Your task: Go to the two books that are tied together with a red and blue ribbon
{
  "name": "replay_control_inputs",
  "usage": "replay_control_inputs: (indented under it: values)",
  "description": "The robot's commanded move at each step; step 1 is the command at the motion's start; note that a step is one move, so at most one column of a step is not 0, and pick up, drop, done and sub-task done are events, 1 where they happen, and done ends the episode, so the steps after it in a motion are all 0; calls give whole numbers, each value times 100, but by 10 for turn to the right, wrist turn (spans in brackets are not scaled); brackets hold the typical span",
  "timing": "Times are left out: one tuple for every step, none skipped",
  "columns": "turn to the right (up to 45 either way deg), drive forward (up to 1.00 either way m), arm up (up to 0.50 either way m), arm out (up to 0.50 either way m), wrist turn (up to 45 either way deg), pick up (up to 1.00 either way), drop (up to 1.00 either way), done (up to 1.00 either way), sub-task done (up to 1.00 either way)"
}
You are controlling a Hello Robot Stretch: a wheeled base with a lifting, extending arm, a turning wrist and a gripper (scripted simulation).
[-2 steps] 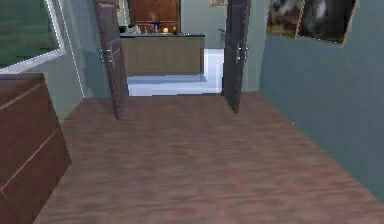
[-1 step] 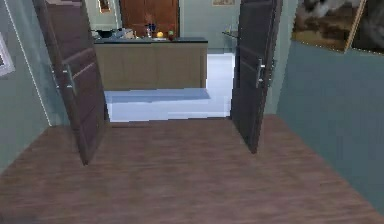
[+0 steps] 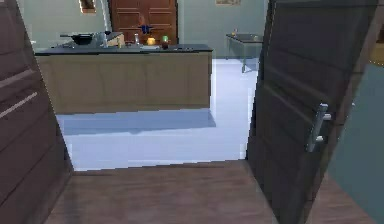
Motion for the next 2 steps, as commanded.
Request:
replay_control_inputs:
  values:
    - [0,100,0,0,0,0,0,0,0]
    - [0,100,0,0,0,0,0,0,0]
